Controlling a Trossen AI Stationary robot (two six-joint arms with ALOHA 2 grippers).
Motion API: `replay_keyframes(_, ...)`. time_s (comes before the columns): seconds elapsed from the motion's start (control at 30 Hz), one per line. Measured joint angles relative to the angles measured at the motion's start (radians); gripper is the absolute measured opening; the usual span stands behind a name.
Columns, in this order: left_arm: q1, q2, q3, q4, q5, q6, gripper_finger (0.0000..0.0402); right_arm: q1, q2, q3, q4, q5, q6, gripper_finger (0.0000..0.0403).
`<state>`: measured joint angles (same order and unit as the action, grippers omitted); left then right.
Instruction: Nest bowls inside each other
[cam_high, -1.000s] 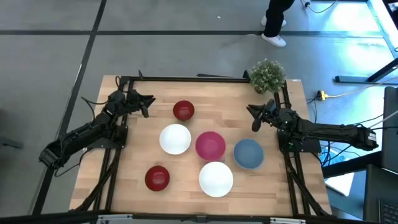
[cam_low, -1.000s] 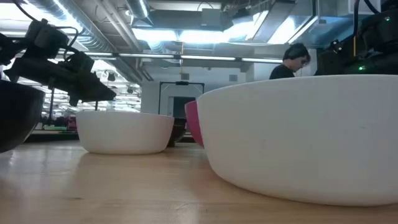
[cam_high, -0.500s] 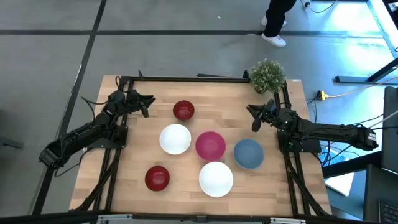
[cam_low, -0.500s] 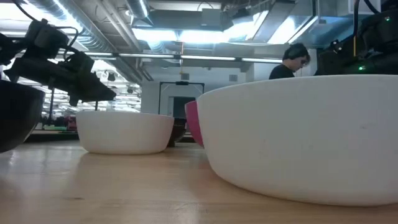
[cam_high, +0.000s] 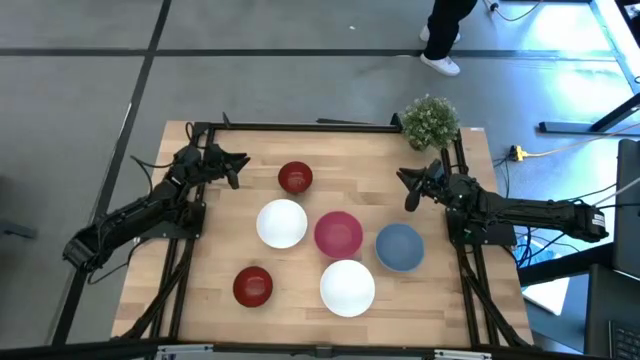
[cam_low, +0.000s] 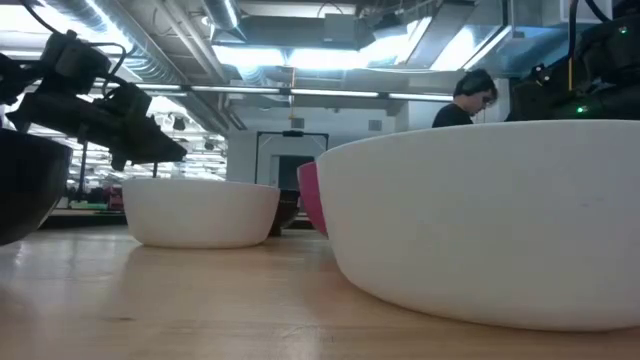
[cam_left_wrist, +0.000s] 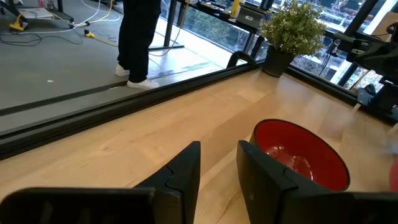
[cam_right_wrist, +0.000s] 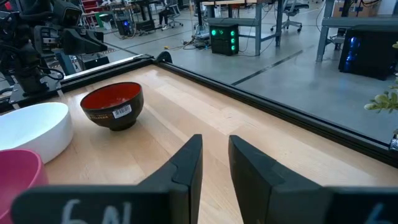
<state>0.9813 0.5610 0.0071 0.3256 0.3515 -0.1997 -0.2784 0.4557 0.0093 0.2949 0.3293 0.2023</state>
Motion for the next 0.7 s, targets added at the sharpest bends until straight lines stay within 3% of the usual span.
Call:
replay_keyframes(0.33, 0.0, 0.0, 0.0, 0.0, 0.0, 0.0, 0.0099, 0.0, 0.0, 0.0, 0.088, -0.05, 0.002, 0.0081)
replay_keyframes(0.47, 0.0, 0.0, 0.0, 0.0, 0.0, 0.0, 0.0099, 0.0, 0.002, 0.031, 0.105, -0.217, -0.033, 0.0081)
replay_keyframes(0.57, 0.0, 0.0, 0.0, 0.0, 0.0, 0.0, 0.0099, 0.0, 0.01, 0.122, -0.023, -0.324, -0.063, 0.0081)
replay_keyframes(0.7, 0.0, 0.0, 0.0, 0.0, 0.0, 0.0, 0.0099, 0.015, 0.043, 0.27, -0.243, -0.362, -0.109, 0.0081)
